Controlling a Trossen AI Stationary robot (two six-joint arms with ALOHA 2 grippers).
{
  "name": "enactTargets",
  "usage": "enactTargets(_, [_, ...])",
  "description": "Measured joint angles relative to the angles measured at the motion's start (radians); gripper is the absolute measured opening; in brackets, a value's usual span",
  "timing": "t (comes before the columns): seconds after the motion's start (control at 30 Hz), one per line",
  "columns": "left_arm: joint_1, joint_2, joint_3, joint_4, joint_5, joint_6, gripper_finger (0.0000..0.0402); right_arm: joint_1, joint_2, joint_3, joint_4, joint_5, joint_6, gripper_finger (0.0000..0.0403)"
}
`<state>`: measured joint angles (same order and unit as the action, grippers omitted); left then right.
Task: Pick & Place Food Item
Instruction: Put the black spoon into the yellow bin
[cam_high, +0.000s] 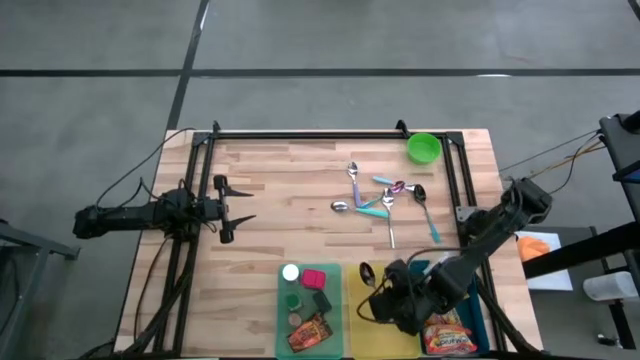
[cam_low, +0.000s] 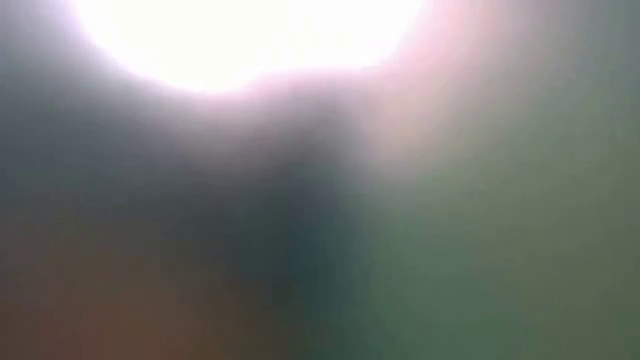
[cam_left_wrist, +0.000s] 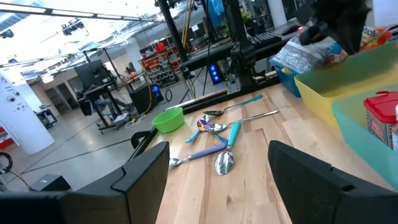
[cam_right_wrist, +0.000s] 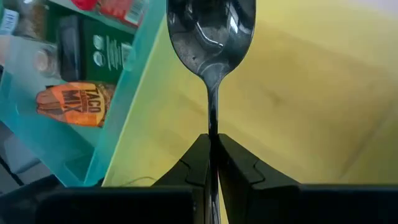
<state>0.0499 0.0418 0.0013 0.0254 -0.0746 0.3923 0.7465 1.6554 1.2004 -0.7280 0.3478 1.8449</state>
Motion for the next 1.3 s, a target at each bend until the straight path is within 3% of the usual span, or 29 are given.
enactTargets(0.37, [0.0, 0.0, 0.0, 0.0, 0.0, 0.0, 0.0275, 0.048, 0.123, 0.001, 0.02, -0.016, 0.157, 0.0018])
enactTargets(0.8, [0.0, 0.0, 0.0, 0.0, 0.0, -0.002, 0.0275, 0.036, 0.209, -0.003, 0.028, -0.046, 0.087, 0.0018])
enactTargets(1.03, [0.0, 0.0, 0.0, 0.0, 0.0, -0.002, 0.0275, -0.004, 0.245, -0.017, 0.029, -0.158, 0.06, 0.0018])
enactTargets(1.3, [0.0, -0.001, 0.0, 0.0, 0.0, 0.0, 0.0275, -0.011, 0.239, -0.02, 0.032, -0.163, 0.037, 0.0018])
